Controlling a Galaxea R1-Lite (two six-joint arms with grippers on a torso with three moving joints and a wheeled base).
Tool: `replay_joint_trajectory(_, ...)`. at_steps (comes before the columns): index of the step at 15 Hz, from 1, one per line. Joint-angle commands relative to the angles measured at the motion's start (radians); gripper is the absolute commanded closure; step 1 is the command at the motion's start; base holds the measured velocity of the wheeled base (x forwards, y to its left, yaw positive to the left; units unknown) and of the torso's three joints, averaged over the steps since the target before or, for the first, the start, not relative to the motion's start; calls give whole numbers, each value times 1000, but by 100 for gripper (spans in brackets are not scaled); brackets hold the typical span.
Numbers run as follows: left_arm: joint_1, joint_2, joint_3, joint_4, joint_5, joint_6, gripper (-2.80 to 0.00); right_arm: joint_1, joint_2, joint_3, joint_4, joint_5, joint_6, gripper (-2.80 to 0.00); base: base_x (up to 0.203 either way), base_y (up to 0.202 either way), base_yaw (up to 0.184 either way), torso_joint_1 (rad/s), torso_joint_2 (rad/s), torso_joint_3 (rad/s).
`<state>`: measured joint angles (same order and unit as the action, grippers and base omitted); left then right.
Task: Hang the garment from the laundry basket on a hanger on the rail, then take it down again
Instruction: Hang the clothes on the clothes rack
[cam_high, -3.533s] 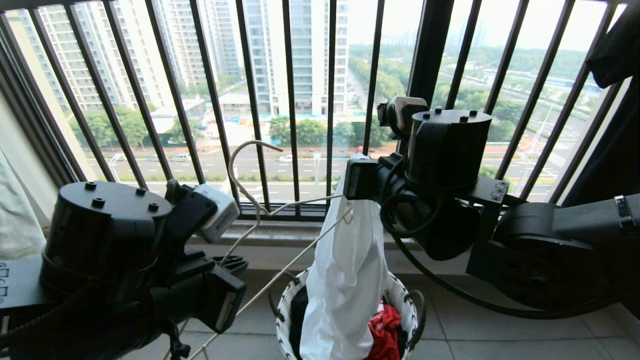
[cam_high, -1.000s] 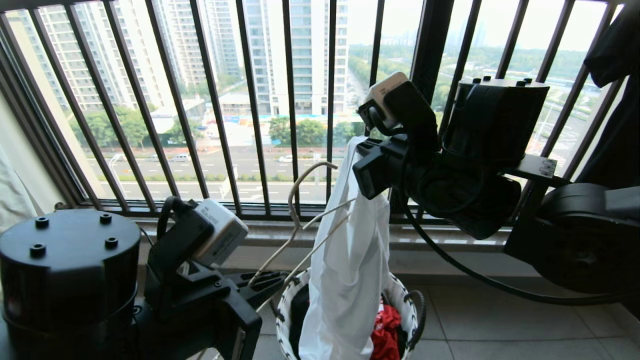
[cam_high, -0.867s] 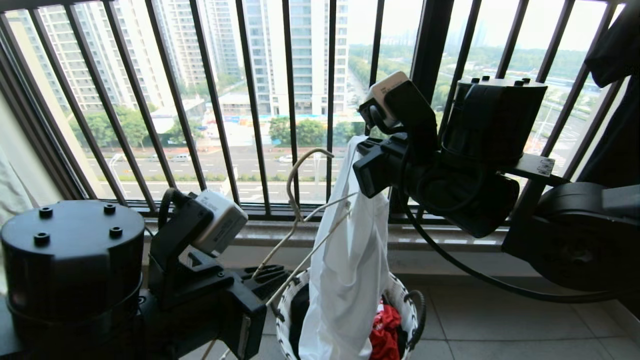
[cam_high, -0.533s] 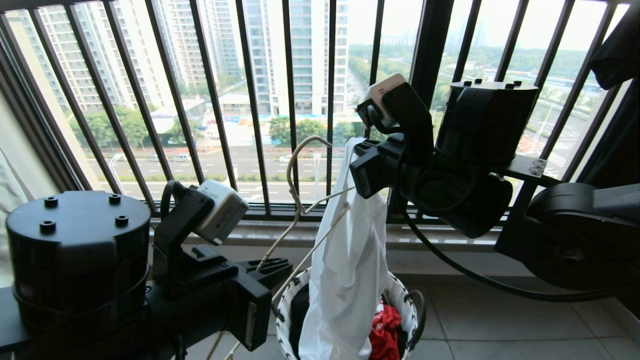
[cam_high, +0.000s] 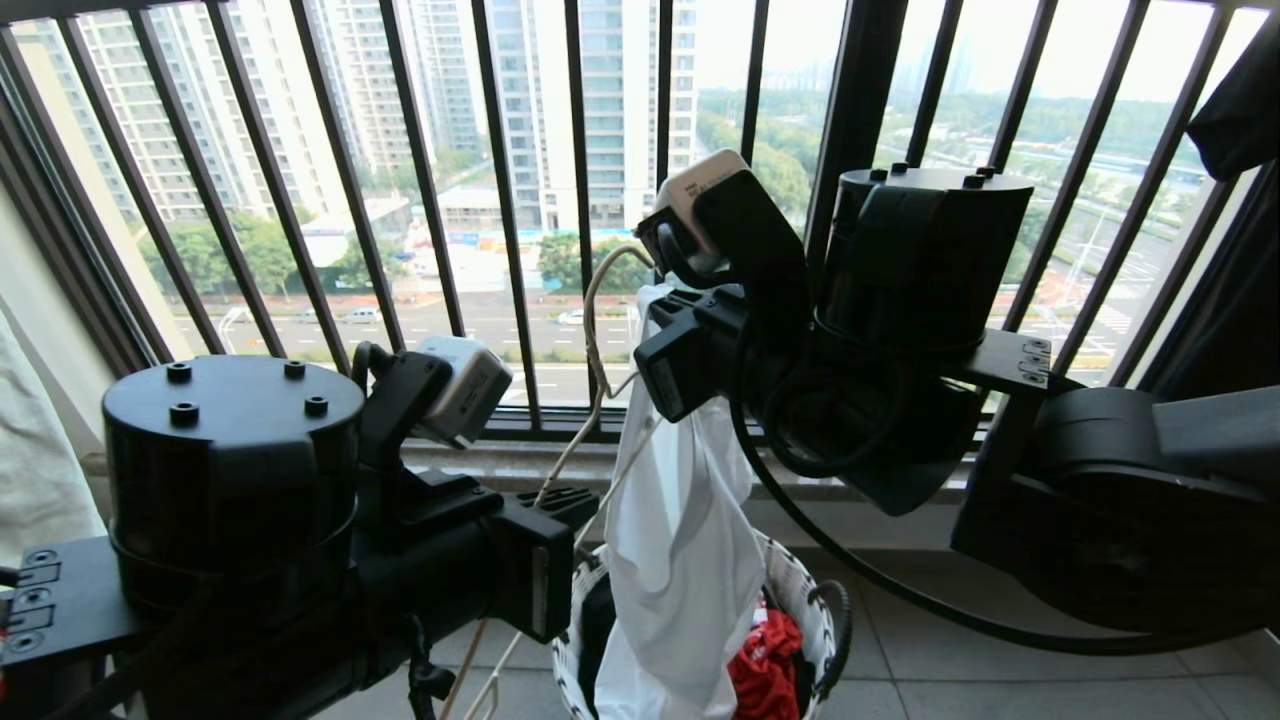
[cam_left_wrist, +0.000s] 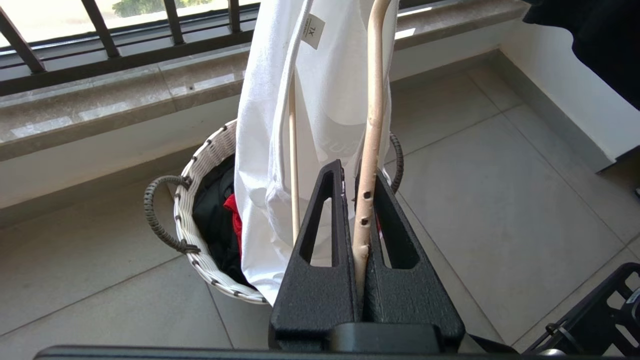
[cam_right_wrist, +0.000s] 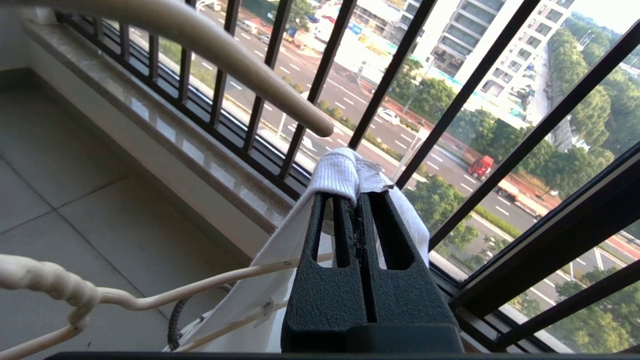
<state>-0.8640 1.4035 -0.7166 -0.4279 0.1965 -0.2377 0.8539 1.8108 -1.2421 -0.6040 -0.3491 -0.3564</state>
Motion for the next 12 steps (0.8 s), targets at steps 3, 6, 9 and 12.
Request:
replay_joint_trajectory(3, 27, 32, -10, -99, 6, -48, 0, 59, -4, 0, -3, -44, -4, 0, 0, 0, 0, 0, 0, 0)
replay_joint_trajectory(6, 43, 68, -23, -127, 48, -53, 0, 86, -17, -5, -3, -68, -4, 0, 0, 0, 0, 0, 0, 0)
replay_joint_trajectory(9, 43, 100, -27, -173, 90, -64, 0, 114, -26, -12, -3, -82, -6, 0, 0, 0, 0, 0, 0, 0)
replay_joint_trajectory(12, 43, 109, -27, -175, 90, -68, 0, 140, -21, -53, 0, -94, -8, 0, 0, 0, 0, 0, 0, 0)
